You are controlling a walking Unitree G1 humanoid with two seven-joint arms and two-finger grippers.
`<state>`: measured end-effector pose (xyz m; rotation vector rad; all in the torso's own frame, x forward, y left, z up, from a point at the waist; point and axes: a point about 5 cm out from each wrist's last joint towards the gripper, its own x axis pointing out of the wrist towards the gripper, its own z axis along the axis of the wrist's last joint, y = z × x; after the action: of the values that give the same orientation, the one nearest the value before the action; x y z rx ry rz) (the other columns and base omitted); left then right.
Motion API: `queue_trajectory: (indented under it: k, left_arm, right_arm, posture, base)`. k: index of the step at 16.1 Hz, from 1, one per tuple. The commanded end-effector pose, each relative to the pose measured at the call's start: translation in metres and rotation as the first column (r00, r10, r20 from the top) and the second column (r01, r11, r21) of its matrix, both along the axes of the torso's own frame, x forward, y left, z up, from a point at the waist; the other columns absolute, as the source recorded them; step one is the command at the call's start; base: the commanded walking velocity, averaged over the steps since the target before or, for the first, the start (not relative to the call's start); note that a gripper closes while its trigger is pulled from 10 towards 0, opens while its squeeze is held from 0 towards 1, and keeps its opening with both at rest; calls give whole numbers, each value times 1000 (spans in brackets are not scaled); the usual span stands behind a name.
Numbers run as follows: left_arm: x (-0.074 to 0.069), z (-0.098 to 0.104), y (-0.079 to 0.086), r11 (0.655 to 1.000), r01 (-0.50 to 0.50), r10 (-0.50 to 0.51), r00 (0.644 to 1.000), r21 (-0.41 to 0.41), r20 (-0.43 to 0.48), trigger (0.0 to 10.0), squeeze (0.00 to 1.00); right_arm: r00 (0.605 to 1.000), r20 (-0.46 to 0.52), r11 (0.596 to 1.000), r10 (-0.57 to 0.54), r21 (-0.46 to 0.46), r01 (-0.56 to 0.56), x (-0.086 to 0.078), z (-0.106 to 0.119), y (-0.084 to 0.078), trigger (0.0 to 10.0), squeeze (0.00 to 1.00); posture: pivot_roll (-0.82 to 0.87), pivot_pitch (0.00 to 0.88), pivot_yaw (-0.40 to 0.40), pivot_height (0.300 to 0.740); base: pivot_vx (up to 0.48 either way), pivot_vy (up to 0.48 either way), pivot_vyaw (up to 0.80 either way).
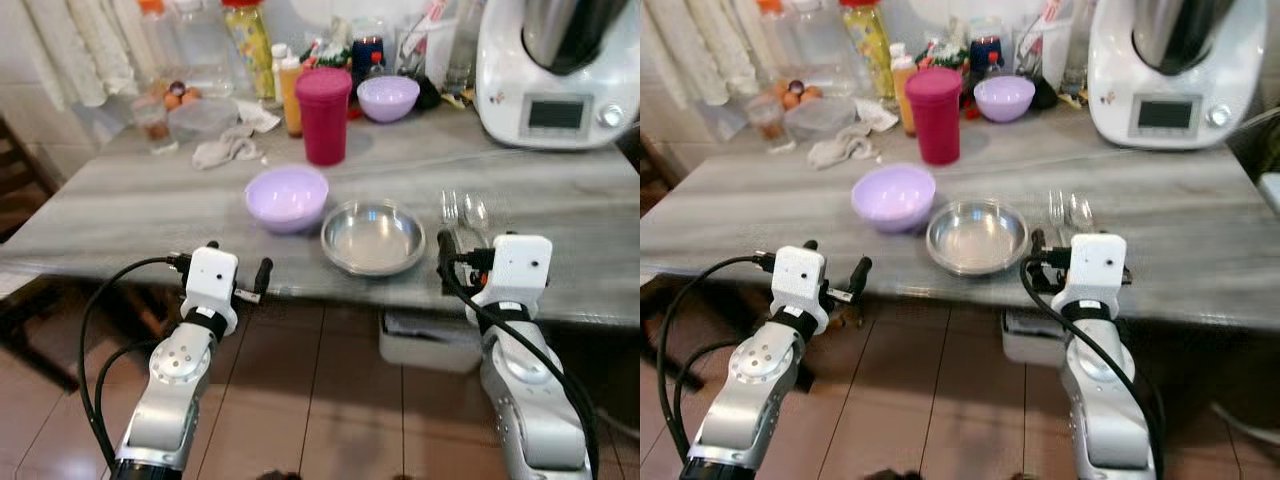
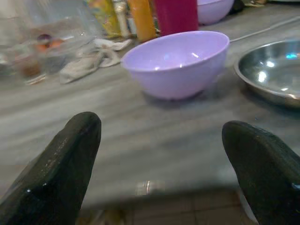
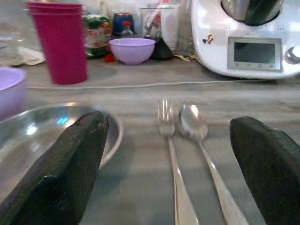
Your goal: Setting the table
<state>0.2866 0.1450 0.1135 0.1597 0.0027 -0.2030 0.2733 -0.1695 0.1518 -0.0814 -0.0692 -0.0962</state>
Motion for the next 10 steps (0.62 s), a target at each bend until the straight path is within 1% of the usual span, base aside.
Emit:
queue_trajectory:
  k: [1, 4, 7, 8, 10]
  left_arm:
    - [-1, -2, 2, 1000, -5, 5, 1000, 9, -13, 10000, 0]
    - [-1, -1, 3, 1000, -6, 6, 1000, 11, -11, 10000, 0]
    - [-1, -1, 4, 1000, 2, -2, 1000, 4, -12, 10000, 0]
    - [-3, -1, 3, 1000, 19, -19, 1000, 2, -4, 10000, 0]
    - [-4, 1, 0, 997, 67, -67, 998, -36, 8, 10000, 0]
  right_arm:
    - [1000, 12, 1000, -6, 3, 6, 2, 2, -1, 10000, 0]
    - [1000, 19, 1000, -16, -1, 16, 3, 3, -2, 10000, 0]
    - [999, 8, 998, -54, -14, 54, 5, 3, -6, 10000, 0]
    - [998, 3, 998, -59, -15, 59, 6, 2, -7, 10000, 0]
    - [997, 1, 995, -81, -49, 81, 8, 2, -10, 10000, 0]
  posture:
    - [-178, 0, 102, 740]
    - [-176, 2, 103, 740]
    - [-176, 6, 105, 740]
    - [-176, 6, 107, 740]
    - [-177, 6, 111, 740]
  base:
    - [-480, 0, 0]
    - [-442, 0, 0]
    - [-355, 0, 0]
    - [0, 0, 0]
    - [0, 0, 0]
